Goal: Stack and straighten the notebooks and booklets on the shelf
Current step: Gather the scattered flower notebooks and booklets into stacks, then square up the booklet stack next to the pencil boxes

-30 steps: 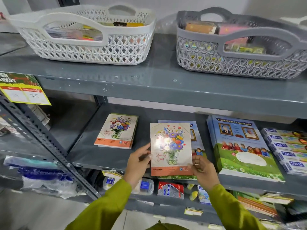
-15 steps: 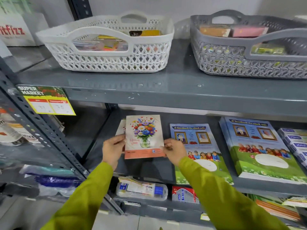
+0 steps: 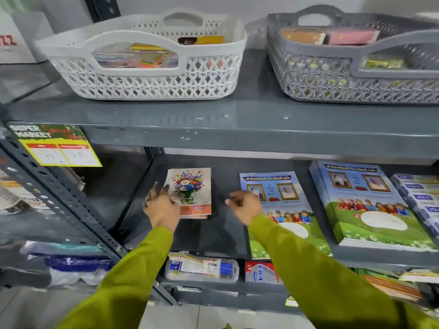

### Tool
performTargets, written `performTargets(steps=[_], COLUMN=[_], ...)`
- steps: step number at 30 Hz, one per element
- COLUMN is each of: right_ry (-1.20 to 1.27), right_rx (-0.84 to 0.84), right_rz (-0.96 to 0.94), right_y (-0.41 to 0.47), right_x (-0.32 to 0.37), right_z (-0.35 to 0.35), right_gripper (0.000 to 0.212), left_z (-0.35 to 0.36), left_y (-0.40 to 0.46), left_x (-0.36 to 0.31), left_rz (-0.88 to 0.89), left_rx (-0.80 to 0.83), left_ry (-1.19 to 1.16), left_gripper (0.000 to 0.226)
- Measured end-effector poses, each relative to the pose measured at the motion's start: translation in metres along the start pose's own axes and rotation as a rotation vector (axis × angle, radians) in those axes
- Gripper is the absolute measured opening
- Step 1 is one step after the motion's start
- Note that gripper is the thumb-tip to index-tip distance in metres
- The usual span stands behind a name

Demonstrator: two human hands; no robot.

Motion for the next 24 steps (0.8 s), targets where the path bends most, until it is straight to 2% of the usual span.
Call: performTargets(steps=[2,4,5,7,9,12,14,19,22,24], right_ry=[-0.147,-0.292,-0.344,-0.422,-0.444,-0.46,-0.462,-0.371,-0.207,-0.024], right_rx=[-0.06,-0.124,-0.151,-0.125,-0.05,-0.047,-0.065,-0.02,-0.002,-0.003], right_rz=[0.027,0.093,0.145,0.282,0.397,0.424,0.429,0.538,0.586,0.604], right_y=[-0.006,-0.016,-0.021,-0.033,-0.044,-0.052,-0.055,-0.048,-0.044,-0.042], right_x=[-0.025,-0.053,-0.067,-0.093,-0.112,-0.123,-0.127,-0.123,-0.134,-0.148], right_z=[-0.037,-0.078,-0.095,-0.116,-0.125,-0.132,-0.138,-0.134,-0.13,-0.124], right_gripper=[0.026,0.027,0.028,0.031,0.04,0.051,0.054,0.043,0.041,0.041], left_z=[0.004,0.019,0.029,0.056,0.08,0.105,0.123,0.124,0.128,0.131], left_y=[-0.024,-0.055,-0.072,-0.1,-0.127,-0.144,-0.145,-0.118,-0.113,-0.115], left_x=[-0.019,-0.042,-0.052,-0.067,-0.078,-0.08,-0.083,-0.086,-0.088,-0.082], left_rz=[0.247,0.439,0.478,0.409,0.223,-0.115,-0.244,-0.374,-0.309,-0.275], left_rx=[-0.058,0.06,0.125,0.246,0.323,0.452,0.546,0.629,0.738,0.732], left_ry=[-0.199,-0.418,-0.474,-0.53,-0.548,-0.611,-0.683,-0.742,-0.69,-0.665], left_gripper=[0.054,0.058,0.058,0.057,0.051,0.04,0.037,0.028,0.019,0.021])
Point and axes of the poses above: each hand's wrist, its own y-axis towards the middle knuckle, its own z-axis out of the palm, x = y × z, the point moved 3 cm from there along y, towards the middle knuckle, and after that the axes turned 6 degrees about -z, right-handed, at the moved point
